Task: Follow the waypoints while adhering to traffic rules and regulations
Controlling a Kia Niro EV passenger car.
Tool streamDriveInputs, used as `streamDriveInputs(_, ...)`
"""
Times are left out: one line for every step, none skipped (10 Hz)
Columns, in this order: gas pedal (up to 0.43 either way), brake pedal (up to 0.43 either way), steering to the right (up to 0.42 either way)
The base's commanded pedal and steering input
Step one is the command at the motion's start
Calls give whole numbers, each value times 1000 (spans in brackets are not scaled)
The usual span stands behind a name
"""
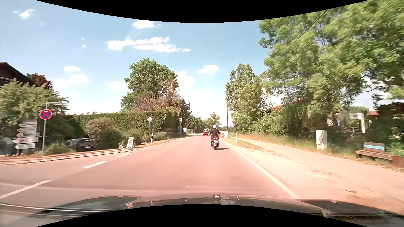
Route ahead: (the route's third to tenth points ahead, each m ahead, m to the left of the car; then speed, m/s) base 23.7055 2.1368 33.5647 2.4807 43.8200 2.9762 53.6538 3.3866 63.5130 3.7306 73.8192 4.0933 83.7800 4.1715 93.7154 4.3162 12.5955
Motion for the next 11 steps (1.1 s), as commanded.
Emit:
streamDriveInputs(299,12,-8)
streamDriveInputs(299,12,-8)
streamDriveInputs(287,12,-8)
streamDriveInputs(240,12,-8)
streamDriveInputs(220,12,-8)
streamDriveInputs(197,12,-8)
streamDriveInputs(197,12,-8)
streamDriveInputs(177,12,-7)
streamDriveInputs(169,12,-7)
streamDriveInputs(169,12,-7)
streamDriveInputs(138,12,-7)
